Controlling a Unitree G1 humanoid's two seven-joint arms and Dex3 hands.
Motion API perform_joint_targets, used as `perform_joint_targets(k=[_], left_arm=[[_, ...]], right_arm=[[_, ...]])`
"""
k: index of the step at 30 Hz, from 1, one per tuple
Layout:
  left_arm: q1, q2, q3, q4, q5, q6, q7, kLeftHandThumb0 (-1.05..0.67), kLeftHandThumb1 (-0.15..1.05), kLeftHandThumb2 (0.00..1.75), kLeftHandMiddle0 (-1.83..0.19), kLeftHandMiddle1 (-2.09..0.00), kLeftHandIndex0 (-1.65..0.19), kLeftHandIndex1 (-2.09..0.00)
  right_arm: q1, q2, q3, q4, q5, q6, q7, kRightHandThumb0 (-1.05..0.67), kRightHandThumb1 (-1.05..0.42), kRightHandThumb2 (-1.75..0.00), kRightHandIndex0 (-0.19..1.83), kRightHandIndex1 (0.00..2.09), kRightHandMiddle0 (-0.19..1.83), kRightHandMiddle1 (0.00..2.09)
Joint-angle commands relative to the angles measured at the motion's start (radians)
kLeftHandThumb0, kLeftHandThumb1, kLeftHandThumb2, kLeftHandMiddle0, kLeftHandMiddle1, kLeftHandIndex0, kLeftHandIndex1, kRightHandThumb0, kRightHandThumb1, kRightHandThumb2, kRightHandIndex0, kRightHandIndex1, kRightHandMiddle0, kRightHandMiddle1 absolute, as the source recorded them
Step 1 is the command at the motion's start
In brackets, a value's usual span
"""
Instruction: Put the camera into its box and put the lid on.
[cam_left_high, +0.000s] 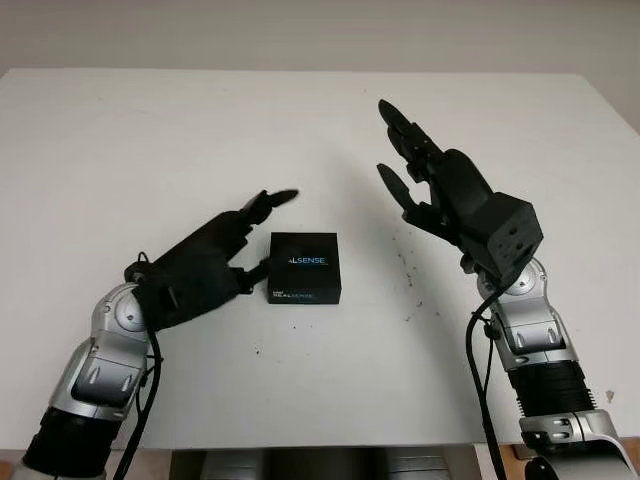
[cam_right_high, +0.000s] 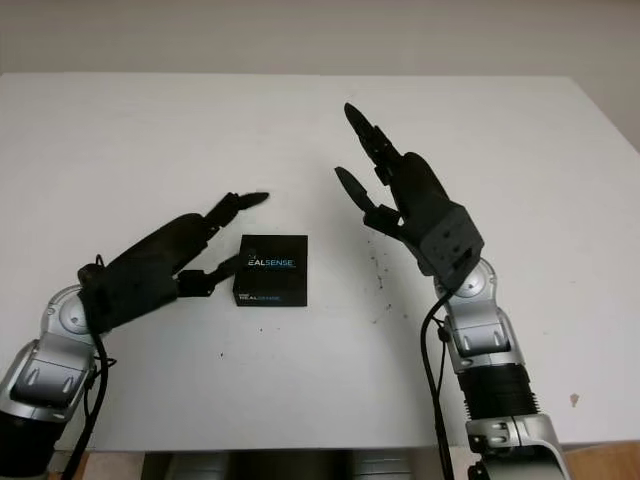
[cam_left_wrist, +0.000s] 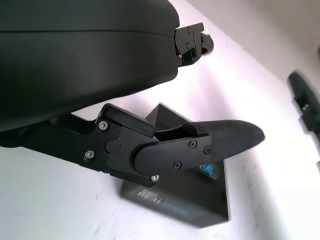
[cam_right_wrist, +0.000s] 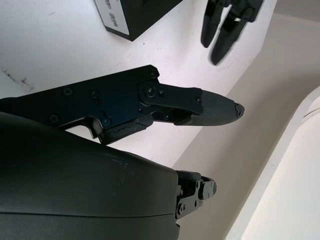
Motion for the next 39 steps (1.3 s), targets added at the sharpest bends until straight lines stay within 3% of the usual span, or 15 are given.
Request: perform_joint_targets(k=[1, 11, 18, 27, 39], left_arm=[[-0.022, -0.008, 0.026, -0.002, -0.023, -0.004, 0.022, -0.79, 1.05, 0.61, 0.19, 0.00, 0.19, 0.00], [-0.073, -0.041, 0.086, 0.048, -0.114, -0.016, 0.115, -0.78, 1.05, 0.69, 0.19, 0.00, 0.19, 0.00], [-0.073, -0.130, 0.146, 0.069, -0.222, -0.005, 0.207, -0.77, 1.05, 0.64, 0.19, 0.00, 0.19, 0.00], [-0.026, -0.224, 0.199, 0.107, -0.318, -0.097, 0.278, -0.77, 1.05, 0.64, 0.19, 0.00, 0.19, 0.00], [0.034, -0.236, 0.195, 0.095, -0.310, -0.156, 0.309, -0.80, 1.05, 0.64, 0.19, 0.00, 0.19, 0.00]], right_arm=[[-0.004, 0.013, -0.005, -0.001, 0.006, 0.000, -0.012, -0.72, -1.05, -0.50, 0.11, 0.07, 0.09, 0.07], [-0.009, 0.027, -0.006, -0.035, 0.010, 0.083, -0.015, -0.71, -1.05, -0.55, -0.02, 0.01, -0.02, 0.02], [0.000, 0.068, -0.030, -0.095, 0.071, 0.205, -0.035, -0.74, -1.05, -0.61, -0.18, 0.00, -0.16, 0.01], [0.029, 0.121, -0.046, -0.113, 0.086, 0.222, -0.119, -0.72, -1.05, -0.63, -0.19, 0.00, -0.19, 0.00], [0.041, 0.135, -0.052, -0.096, 0.107, 0.203, -0.120, -0.76, -1.05, -0.65, -0.19, 0.00, -0.19, 0.00]])
